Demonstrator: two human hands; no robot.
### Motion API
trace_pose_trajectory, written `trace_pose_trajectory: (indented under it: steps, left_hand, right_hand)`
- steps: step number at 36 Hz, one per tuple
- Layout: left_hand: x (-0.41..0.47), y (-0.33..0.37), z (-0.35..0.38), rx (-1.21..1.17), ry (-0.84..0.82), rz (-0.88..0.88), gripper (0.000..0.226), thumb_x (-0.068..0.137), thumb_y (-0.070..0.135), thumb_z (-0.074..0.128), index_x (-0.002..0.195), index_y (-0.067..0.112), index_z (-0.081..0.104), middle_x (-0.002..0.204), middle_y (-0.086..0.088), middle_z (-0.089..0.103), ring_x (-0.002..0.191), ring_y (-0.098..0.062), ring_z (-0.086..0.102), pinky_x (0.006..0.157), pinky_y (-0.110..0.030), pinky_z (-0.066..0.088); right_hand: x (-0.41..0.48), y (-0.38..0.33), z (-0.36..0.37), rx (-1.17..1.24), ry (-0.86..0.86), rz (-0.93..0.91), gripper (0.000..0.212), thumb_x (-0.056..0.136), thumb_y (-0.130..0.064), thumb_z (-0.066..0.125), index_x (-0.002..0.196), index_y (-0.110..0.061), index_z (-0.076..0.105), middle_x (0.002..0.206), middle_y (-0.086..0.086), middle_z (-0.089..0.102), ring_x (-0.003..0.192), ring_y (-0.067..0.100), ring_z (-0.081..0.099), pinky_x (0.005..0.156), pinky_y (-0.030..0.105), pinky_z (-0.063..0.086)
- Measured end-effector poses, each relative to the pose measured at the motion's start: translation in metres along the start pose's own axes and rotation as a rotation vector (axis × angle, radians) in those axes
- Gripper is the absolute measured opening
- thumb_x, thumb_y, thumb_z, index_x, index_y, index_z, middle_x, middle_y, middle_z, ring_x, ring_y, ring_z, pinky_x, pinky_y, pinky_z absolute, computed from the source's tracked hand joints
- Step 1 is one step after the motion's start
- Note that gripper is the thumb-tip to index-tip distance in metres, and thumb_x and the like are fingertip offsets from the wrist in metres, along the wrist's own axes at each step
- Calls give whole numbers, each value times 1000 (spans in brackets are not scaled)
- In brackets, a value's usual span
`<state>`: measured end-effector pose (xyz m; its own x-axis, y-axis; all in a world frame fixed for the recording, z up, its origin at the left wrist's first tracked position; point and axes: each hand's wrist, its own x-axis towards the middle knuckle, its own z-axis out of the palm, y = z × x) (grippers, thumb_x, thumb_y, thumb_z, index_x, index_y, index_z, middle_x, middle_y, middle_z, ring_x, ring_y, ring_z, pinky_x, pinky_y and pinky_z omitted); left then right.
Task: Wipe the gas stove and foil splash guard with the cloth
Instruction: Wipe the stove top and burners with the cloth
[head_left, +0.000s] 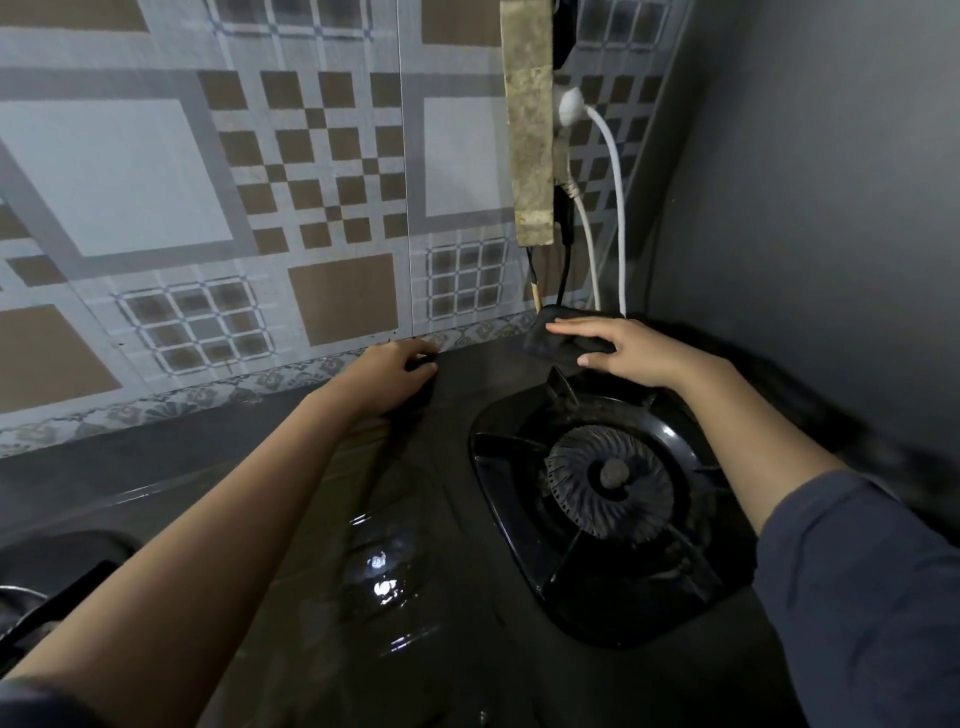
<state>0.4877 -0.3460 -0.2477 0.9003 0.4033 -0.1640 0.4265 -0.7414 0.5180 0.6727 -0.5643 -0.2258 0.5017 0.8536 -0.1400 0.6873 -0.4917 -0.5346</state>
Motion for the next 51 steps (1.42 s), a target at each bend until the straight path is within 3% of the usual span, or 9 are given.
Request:
trace_pose_trajectory:
  steps: [4,10,16,30,36,42,51]
  left_hand:
    - [-3,-4,-3,13,4,-7,40,97,32,44,136,23,44,136,-9,51,116,-26,53,89,-30,40]
    - [-7,-7,-7,17,-16,-26,41,96,32,44,137,24,43,135,-10,51,119,-27,51,97,-35,41]
    - [-14,-15,-9,35,2,-47,41,96,34,44,136,25,43,134,-10,52,118,-27,52,97,-36,40]
    - [-40,-46,-24,5,9,-120,43,94,35,47,137,29,42,135,-7,51,117,-25,50,92,-32,38]
    - [-56,-67,-35,-3,1,-181,45,93,35,49,137,31,40,134,-8,51,116,-25,51,97,-38,41]
    - [-76,-84,-47,14,10,-178,45,94,35,49,138,29,41,136,-7,50,120,-24,49,98,-35,37]
    - [-108,-117,-63,68,53,-224,46,93,40,48,137,28,43,136,-10,51,120,-30,49,101,-37,38]
  right_hand:
    - [0,0,-1,-39,6,48,57,91,-20,56,140,-37,32,152,-6,29,138,12,28,112,27,24]
    - [4,-7,-1,-213,29,148,62,92,-33,53,146,-27,23,155,1,21,142,21,21,113,33,19]
    - [9,-13,0,-272,-11,166,57,94,-28,50,145,-25,26,155,5,20,142,24,19,115,34,16]
    - [25,-46,10,-71,-177,20,51,88,-14,60,132,-37,47,151,-10,31,140,14,24,116,36,19]
    - [29,-58,4,-94,-254,-4,52,85,-13,64,131,-32,49,149,-7,34,140,15,25,116,36,18]
    - [35,-89,20,-121,-303,-35,53,85,-14,64,133,-30,48,149,-8,34,140,15,25,111,31,19]
    - [32,-134,65,-97,-250,-108,52,88,-14,61,135,-31,45,152,-6,28,141,15,23,114,31,17]
